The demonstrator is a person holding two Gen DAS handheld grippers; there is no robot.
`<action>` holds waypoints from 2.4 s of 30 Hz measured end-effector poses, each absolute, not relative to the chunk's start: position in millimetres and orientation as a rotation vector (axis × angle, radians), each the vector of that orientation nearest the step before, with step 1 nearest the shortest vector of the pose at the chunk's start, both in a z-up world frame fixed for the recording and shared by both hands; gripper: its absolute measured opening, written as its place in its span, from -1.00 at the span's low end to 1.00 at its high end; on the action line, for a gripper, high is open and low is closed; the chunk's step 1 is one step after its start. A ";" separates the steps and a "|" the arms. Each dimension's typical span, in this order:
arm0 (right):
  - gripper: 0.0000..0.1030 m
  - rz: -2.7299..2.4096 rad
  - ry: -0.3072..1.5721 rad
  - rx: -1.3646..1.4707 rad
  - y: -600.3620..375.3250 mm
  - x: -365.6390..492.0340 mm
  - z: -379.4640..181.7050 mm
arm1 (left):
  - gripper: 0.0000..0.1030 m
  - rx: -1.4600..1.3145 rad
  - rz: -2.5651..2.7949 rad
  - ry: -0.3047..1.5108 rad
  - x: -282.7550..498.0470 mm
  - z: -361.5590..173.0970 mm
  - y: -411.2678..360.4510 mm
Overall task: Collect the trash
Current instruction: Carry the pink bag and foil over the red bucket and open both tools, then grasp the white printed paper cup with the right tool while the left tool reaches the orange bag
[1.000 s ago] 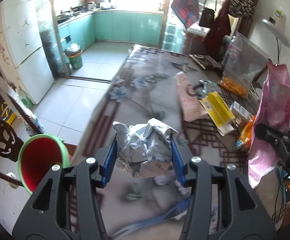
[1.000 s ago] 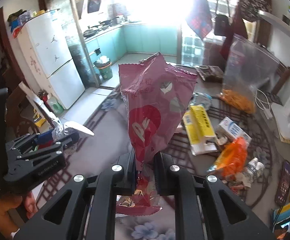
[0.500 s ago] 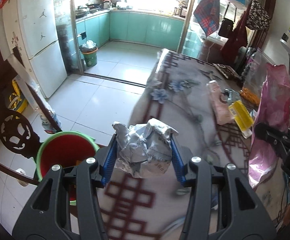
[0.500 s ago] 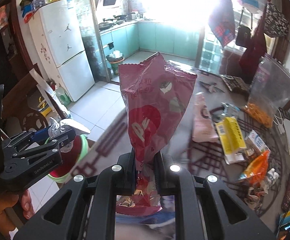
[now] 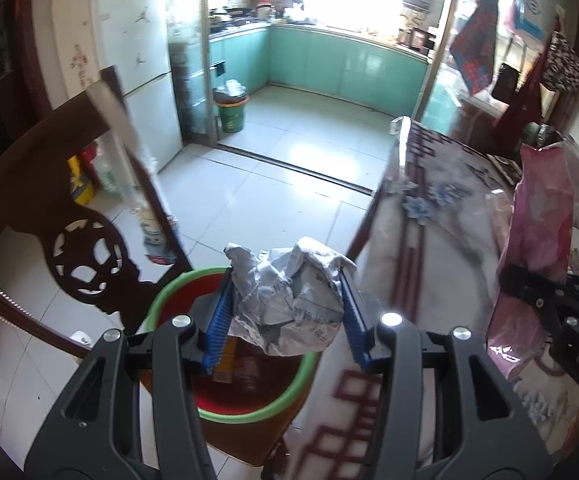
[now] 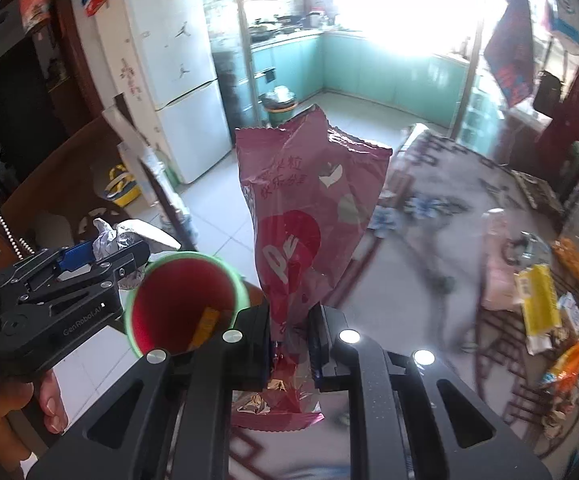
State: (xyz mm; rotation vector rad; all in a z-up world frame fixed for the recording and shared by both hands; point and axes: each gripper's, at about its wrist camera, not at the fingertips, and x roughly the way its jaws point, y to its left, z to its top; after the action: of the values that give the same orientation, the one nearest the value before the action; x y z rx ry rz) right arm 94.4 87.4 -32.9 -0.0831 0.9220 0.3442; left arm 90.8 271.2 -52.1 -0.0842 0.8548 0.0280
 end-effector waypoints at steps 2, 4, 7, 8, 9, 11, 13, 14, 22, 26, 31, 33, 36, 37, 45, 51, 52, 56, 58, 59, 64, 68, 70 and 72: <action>-0.75 0.370 0.930 -0.085 102.8 98.4 -37.2 | -0.08 -0.092 0.050 0.857 91.0 -53.7 286.5; -0.75 0.399 0.943 -0.082 117.4 102.2 -42.2 | -0.08 -0.104 0.072 0.862 91.3 -55.7 302.0; -0.74 0.451 0.962 -0.072 140.6 108.8 -51.6 | -0.08 -0.117 0.103 0.868 91.9 -59.5 320.3; -0.74 0.465 0.968 -0.070 147.1 111.1 -54.6 | -0.08 -0.119 0.111 0.870 91.7 -60.7 325.9; -0.74 0.482 0.976 -0.070 154.8 114.3 -59.8 | -0.08 -0.122 0.121 0.873 91.9 -62.2 331.7; -0.74 0.513 0.995 -0.066 167.9 119.7 -68.1 | -0.08 -0.128 0.138 0.880 92.7 -65.1 341.1; -0.74 0.542 1.020 -0.064 180.5 124.1 -78.7 | -0.08 -0.131 0.151 0.884 93.6 -67.6 349.8; -0.74 0.553 1.033 -0.069 186.0 126.3 -84.3 | -0.08 -0.133 0.157 0.887 94.6 -69.1 353.9; 0.15 0.592 1.064 -0.052 206.7 135.3 -108.3 | -0.08 -0.141 0.179 0.893 98.1 -74.1 370.3; 0.20 0.570 1.044 -0.033 200.2 135.0 -101.3 | -0.07 -0.141 0.183 0.908 102.3 -81.5 373.8; 0.23 0.534 1.019 0.004 179.4 128.3 -86.8 | -0.07 -0.150 0.177 0.948 108.8 -97.3 372.8; 0.25 0.514 1.004 0.010 169.0 123.8 -79.7 | -0.06 -0.145 0.174 0.959 110.9 -103.5 371.3; 0.26 0.484 0.984 0.011 158.0 116.9 -70.1 | -0.05 -0.141 0.167 0.983 114.1 -113.8 367.5; 0.26 0.471 0.977 0.014 151.1 113.1 -66.3 | -0.05 -0.141 0.165 0.991 114.8 -117.1 366.9; 0.28 0.351 0.934 0.054 98.8 89.9 -51.7 | 0.59 -0.103 0.193 1.025 115.1 -137.6 354.1; 0.31 0.242 0.930 0.112 45.5 70.5 -53.7 | 0.68 -0.088 0.152 0.991 112.0 -126.9 323.4; 0.31 0.217 0.931 0.127 32.1 66.0 -54.2 | 0.68 -0.089 0.141 0.987 111.7 -125.3 317.4; 0.31 0.142 0.917 0.162 -17.6 48.7 -52.4 | 0.68 -0.092 0.062 0.967 107.3 -114.5 278.7; 0.31 0.110 0.910 0.179 -44.5 41.6 -53.0 | 0.68 -0.090 0.024 0.946 101.7 -106.9 252.2; 0.31 0.093 0.909 0.191 -59.0 37.9 -53.6 | 0.68 -0.090 0.011 0.940 99.7 -104.5 242.8; 0.31 -0.006 0.911 0.239 -144.7 19.8 -57.2 | 0.68 -0.092 -0.067 0.937 88.1 -94.0 174.8; 0.31 -0.131 0.908 0.263 -233.8 5.3 -62.5 | 0.68 -0.086 -0.135 0.934 79.2 -87.5 113.0; 0.31 -0.207 0.909 0.289 -275.0 1.5 -66.5 | 0.68 -0.075 -0.165 0.931 73.4 -85.4 85.0; 0.31 -0.298 0.922 0.345 -326.0 -0.6 -75.7 | 0.68 -0.061 -0.199 0.932 69.3 -82.9 55.7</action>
State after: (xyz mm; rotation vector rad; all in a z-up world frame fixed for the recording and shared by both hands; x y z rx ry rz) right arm -0.6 -326.0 -75.7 0.3453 0.9222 -0.2981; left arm 69.3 55.7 -82.9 -0.0612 0.9318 -0.1994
